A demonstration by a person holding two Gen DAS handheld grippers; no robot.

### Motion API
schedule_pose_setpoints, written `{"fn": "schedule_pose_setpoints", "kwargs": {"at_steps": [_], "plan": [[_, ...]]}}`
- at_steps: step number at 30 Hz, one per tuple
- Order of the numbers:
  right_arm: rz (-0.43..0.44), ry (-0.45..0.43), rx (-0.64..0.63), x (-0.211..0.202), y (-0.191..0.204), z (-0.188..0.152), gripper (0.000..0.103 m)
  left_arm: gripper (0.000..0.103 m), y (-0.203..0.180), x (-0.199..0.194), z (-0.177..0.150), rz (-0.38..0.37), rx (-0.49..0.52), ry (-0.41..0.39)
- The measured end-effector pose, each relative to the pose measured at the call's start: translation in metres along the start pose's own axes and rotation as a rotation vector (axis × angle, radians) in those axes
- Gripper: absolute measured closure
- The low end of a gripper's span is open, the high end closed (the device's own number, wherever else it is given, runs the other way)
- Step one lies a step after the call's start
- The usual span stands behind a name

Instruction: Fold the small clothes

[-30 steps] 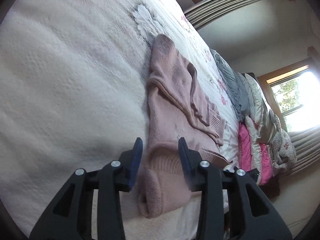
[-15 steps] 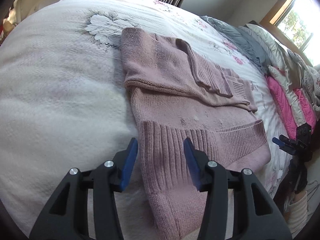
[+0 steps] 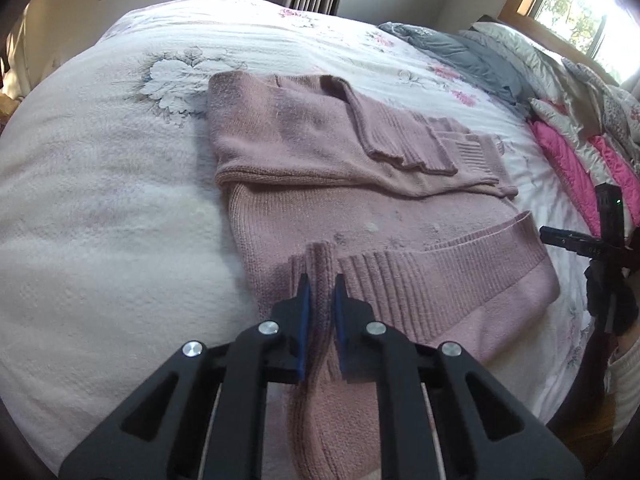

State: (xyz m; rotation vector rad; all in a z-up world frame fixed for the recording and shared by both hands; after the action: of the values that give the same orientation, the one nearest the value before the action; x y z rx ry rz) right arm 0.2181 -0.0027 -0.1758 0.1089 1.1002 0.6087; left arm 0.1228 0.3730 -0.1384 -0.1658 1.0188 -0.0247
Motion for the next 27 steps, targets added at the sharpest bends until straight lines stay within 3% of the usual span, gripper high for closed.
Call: {"fn": "schedule_pose_setpoints", "kwargs": {"at_steps": [5, 7, 10, 11, 19, 24, 27], "plan": [[-0.017, 0.059, -0.02, 0.027, -0.001, 0.008, 0.041, 0.088, 0.003, 0.019, 0.001, 0.013, -0.003, 0.036], [-0.01, 0.071, -0.036, 0.033, 0.001, 0.006, 0.063, 0.09, 0.001, 0.02, 0.001, 0.022, 0.012, 0.039], [-0.045, 0.064, -0.093, 0.031, 0.007, 0.002, 0.086, 0.094, 0.004, 0.016, 0.001, 0.013, 0.006, 0.027], [-0.04, 0.054, -0.102, 0.028, 0.009, 0.001, 0.09, 0.094, 0.004, 0.013, 0.001, 0.009, 0.002, 0.018], [0.095, -0.109, -0.099, -0.044, 0.029, 0.009, 0.093, 0.095, -0.006, -0.047, 0.016, -0.106, -0.042, -0.141], [0.134, -0.209, -0.086, -0.082, 0.035, 0.043, 0.093, 0.095, -0.02, -0.073, 0.053, -0.137, -0.014, -0.231], [0.104, -0.246, -0.078, -0.091, 0.03, 0.071, 0.093, 0.095, -0.022, -0.076, 0.085, -0.131, -0.012, -0.277]]}}
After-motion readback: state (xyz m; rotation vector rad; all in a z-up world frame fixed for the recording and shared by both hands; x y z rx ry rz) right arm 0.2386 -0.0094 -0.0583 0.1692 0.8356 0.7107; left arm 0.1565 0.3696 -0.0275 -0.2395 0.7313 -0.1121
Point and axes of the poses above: each gripper's, at about its wrist camera, not at the fingertips, and x roughly the way its jaws point, y to its left, z to its top, the point moved 6 cm from there along x, roughly the way its jaws point, and after that the axes turned 5 degrees about z, right-handed, at the moved point
